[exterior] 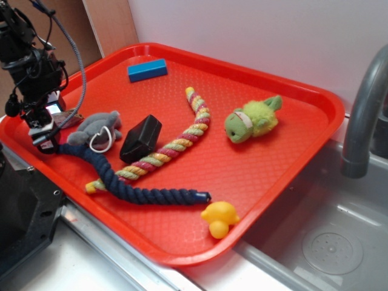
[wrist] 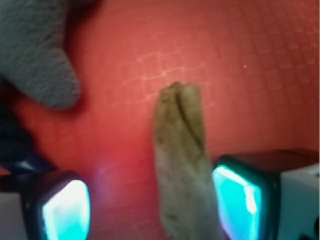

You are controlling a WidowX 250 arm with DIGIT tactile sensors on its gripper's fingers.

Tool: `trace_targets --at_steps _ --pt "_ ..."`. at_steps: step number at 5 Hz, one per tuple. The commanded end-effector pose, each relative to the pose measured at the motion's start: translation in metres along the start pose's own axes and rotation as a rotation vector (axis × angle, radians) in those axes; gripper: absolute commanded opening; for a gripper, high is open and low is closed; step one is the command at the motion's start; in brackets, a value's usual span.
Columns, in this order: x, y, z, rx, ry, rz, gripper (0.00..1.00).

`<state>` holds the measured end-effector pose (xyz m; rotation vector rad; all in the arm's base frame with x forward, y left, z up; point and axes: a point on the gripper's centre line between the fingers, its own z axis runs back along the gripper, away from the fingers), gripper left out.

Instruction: Grab the wood chip.

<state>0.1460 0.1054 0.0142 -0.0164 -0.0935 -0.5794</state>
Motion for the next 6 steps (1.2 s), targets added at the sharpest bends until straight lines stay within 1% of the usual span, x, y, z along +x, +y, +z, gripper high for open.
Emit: trace_targets --at_steps 1,2,3,4,5,6 --pt "0.002 0.017 -0.001 -0.031 -0.011 0.065 0.0" --pt "-0.005 0.024 0.016 -0.025 0.003 0.141 0.0" --pt "-0.012 0.016 0.061 0.035 -0.012 0.331 0.0" --pt "0.012 -0.005 0.109 0.102 0.03 0.438 0.0" --pt "0.04 -0.016 0.141 0.149 0.05 0.503 0.0" --pt "0.062 -0.012 0.142 0.178 0.09 0.569 0.0"
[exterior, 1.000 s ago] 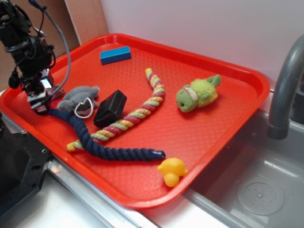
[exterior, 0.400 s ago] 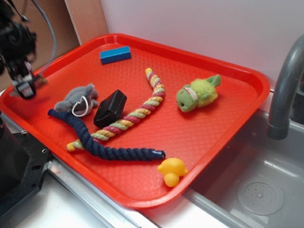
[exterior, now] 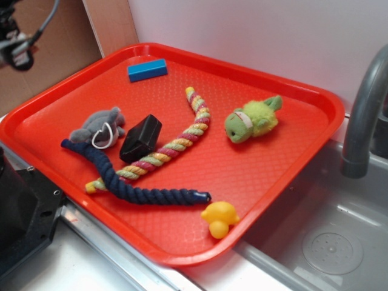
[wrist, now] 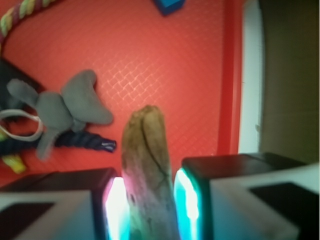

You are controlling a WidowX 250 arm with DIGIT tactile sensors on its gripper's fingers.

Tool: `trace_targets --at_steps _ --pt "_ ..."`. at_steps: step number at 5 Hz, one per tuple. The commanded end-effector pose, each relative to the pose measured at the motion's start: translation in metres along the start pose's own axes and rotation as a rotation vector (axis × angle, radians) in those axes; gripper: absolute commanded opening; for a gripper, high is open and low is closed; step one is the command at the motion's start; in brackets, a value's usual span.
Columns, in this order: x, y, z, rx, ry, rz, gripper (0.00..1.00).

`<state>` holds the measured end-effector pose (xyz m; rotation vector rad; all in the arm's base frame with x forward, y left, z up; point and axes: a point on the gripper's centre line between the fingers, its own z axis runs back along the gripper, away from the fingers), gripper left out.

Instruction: Grab the wood chip.

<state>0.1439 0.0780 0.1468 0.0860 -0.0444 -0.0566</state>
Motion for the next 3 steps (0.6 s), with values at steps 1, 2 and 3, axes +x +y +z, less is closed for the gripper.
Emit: trace_targets --at_steps 1,2,3 --pt "0.057 -0.016 0.015 0.067 -0.004 0.063 0.0" --pt "0.085 -0.037 0.026 0.054 -0.056 0.015 0.0" --pt "0.089 -0.038 0.033 0.022 -0.085 0.014 0.0"
